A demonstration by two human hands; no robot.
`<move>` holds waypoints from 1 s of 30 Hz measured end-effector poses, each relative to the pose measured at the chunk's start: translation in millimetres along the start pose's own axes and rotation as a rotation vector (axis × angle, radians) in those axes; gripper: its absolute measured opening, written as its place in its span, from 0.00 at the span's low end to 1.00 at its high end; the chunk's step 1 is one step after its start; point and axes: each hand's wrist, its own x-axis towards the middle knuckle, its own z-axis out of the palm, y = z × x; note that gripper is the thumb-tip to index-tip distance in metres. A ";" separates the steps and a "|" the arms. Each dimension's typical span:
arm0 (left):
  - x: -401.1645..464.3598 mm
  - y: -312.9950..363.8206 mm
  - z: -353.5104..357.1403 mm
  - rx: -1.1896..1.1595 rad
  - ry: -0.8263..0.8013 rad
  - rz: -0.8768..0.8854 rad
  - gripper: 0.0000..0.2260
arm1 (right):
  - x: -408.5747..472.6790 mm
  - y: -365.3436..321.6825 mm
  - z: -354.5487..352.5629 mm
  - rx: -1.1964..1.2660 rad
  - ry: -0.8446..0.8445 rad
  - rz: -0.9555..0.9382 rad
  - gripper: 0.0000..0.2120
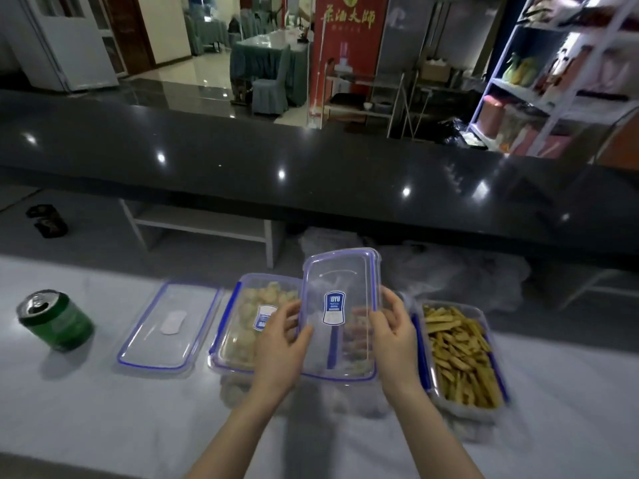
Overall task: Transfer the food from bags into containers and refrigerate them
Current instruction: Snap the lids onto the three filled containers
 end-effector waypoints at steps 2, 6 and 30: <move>-8.0 1.7 25.6 -0.004 -0.045 -0.047 0.15 | 1.1 5.7 -28.8 0.004 0.023 0.029 0.20; -13.8 -2.7 59.2 0.036 -0.102 -0.103 0.14 | 4.6 13.3 -68.5 0.032 0.077 0.092 0.21; -17.3 -36.2 57.9 0.370 -0.097 -0.058 0.21 | 19.7 64.7 -69.2 -0.659 0.075 0.049 0.21</move>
